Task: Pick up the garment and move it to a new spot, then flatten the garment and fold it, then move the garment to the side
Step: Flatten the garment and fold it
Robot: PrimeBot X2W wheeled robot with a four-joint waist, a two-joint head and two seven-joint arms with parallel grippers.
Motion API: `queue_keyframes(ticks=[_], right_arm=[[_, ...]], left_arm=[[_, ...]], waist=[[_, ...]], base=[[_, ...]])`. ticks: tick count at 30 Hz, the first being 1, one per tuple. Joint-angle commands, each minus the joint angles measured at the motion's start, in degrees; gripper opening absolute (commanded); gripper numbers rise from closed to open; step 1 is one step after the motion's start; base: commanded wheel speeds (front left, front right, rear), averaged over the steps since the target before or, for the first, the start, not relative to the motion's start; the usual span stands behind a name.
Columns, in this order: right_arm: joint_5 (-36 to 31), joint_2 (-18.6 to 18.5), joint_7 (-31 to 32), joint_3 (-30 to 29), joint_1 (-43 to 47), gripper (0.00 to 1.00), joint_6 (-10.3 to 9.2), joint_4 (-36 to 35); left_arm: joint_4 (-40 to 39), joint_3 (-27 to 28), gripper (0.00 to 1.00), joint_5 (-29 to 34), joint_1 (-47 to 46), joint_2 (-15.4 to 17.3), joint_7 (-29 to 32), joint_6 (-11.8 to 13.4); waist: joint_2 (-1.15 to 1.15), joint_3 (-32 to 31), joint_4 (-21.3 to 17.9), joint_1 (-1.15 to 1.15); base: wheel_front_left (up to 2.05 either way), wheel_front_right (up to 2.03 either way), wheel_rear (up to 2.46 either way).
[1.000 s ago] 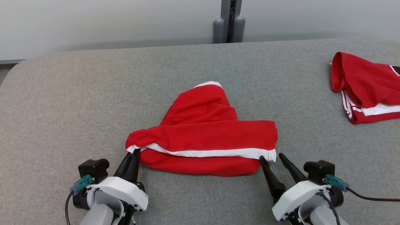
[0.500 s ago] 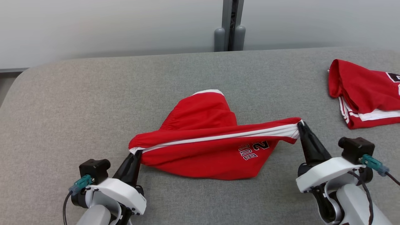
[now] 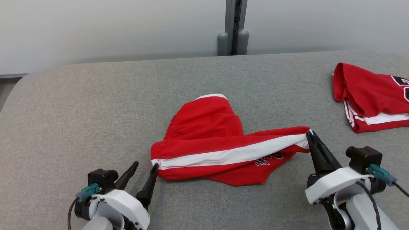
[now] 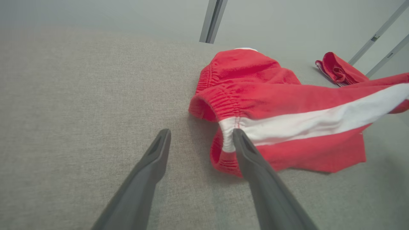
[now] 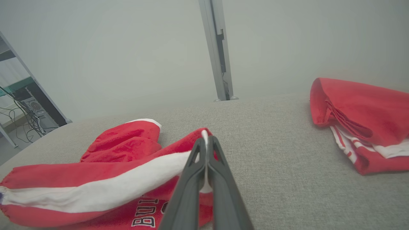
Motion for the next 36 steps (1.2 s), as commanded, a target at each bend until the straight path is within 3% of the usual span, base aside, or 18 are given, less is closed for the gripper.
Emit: queue_keyframes(ticks=[1,6,8,9,10,11,12,13,14,24,36], right_arm=[[-0.4,-0.4,0.0,0.0,0.0,0.00,-0.01,-0.1],[-0.8,-0.3,0.0,0.2,-1.0,0.00,-0.01,0.0],[-0.9,-0.3,0.0,0.1,-1.1,0.00,-0.01,-0.1],[-0.9,-0.4,0.0,0.0,-1.2,0.00,-0.01,-0.2],[-1.0,-0.5,0.0,-0.1,-1.2,0.00,-0.01,-0.2],[-1.1,-0.5,0.0,-0.2,-1.3,0.00,-0.01,-0.2],[-1.1,-0.5,0.0,-0.2,-1.3,0.00,-0.01,-0.3],[-1.1,-0.5,0.0,-0.2,-1.3,0.00,-0.01,-0.3],[-1.2,-0.5,0.0,-0.3,-1.5,0.00,-0.01,-0.3],[-1.3,-2.1,0.0,-1.1,-2.1,0.00,-0.01,-1.9],[2.8,-8.5,0.0,-2.7,-6.9,0.00,-0.01,-13.3]], left_arm=[[0.1,-0.4,1.00,-0.6,-1.5,0.9,0.2,0.0],[-0.5,-2.4,1.00,-2.1,-2.7,1.4,1.2,0.0],[-0.9,-3.5,0.94,-2.8,-3.2,1.4,1.7,0.0],[-1.4,-4.1,0.79,-3.3,-3.5,1.4,2.2,0.0],[-1.8,-4.8,0.56,-3.7,-3.7,1.7,2.5,0.0],[-2.3,-5.3,0.50,-4.4,-3.7,1.9,2.6,0.0],[-2.7,-5.9,0.27,-4.9,-3.7,2.1,2.9,0.0],[-2.7,-5.9,0.27,-4.9,-3.7,2.1,2.9,0.0],[-3.2,-6.6,0.01,-5.4,-3.7,2.4,3.0,0.0],[-9.0,-8.2,0.00,-9.8,-4.6,5.4,2.1,0.0],[-32.4,-3.1,0.00,-25.3,-11.5,14.9,7.1,0.0]], waist=[[0.00,0.4,0.1,0.00],[0.00,1.1,-0.1,0.00],[0.00,1.4,-0.2,0.00],[0.00,1.6,-0.3,0.00],[0.00,1.7,-0.3,0.00],[0.00,1.8,-0.4,0.00],[0.00,1.9,-0.5,0.00],[0.00,1.9,-0.5,0.00],[0.00,2.0,-0.5,0.00],[0.00,1.3,-0.1,0.00],[0.00,-2.1,0.3,0.00]], base=[[0.00,0.00,0.00],[0.00,0.00,0.00],[0.00,0.00,0.00],[0.00,0.00,0.00],[0.00,0.00,0.00],[0.00,0.00,0.00],[0.00,0.00,0.00],[0.00,0.00,0.00],[0.00,0.00,0.00],[0.00,0.00,0.00],[0.00,0.00,0.00]])
